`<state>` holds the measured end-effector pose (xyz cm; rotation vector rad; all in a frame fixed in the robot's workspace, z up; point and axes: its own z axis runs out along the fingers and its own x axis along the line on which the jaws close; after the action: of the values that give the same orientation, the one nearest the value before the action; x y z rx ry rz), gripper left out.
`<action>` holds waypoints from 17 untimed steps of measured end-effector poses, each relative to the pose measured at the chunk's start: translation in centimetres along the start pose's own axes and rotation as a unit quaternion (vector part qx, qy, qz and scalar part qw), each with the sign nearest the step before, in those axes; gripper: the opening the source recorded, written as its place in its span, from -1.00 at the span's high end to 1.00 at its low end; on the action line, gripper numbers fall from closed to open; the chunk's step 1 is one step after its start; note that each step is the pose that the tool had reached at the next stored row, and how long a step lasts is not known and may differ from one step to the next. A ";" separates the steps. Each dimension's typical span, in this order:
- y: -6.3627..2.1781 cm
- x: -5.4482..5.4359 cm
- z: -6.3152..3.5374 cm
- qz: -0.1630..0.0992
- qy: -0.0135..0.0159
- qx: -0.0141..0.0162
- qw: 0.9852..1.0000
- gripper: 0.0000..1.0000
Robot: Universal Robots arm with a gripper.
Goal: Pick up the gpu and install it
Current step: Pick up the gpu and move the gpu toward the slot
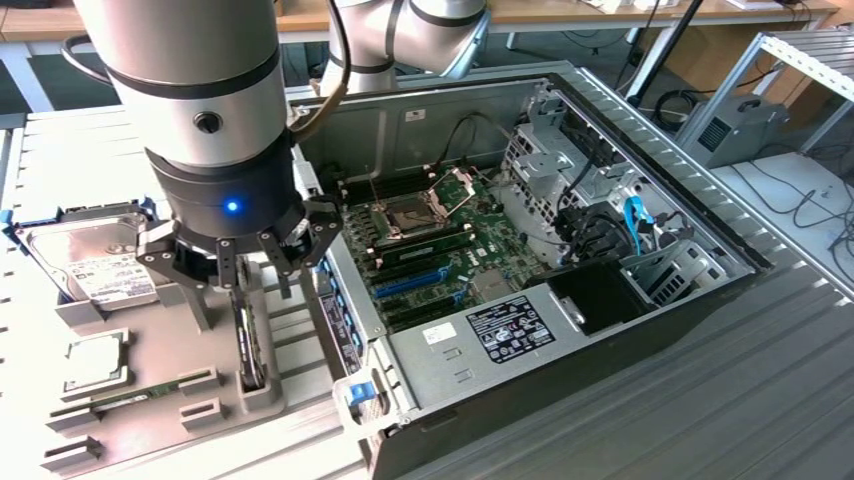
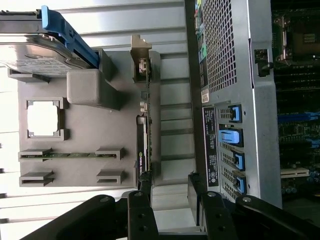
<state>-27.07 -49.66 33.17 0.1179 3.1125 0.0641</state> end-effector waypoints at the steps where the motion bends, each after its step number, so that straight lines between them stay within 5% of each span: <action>1: 0.00 0.0 0.02 0.000 0.000 0.000 1.000 0.16; 17: -0.03 0.0 0.60 0.000 0.000 0.000 1.000 0.16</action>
<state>-27.08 -49.66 32.56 0.1180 3.1125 0.0641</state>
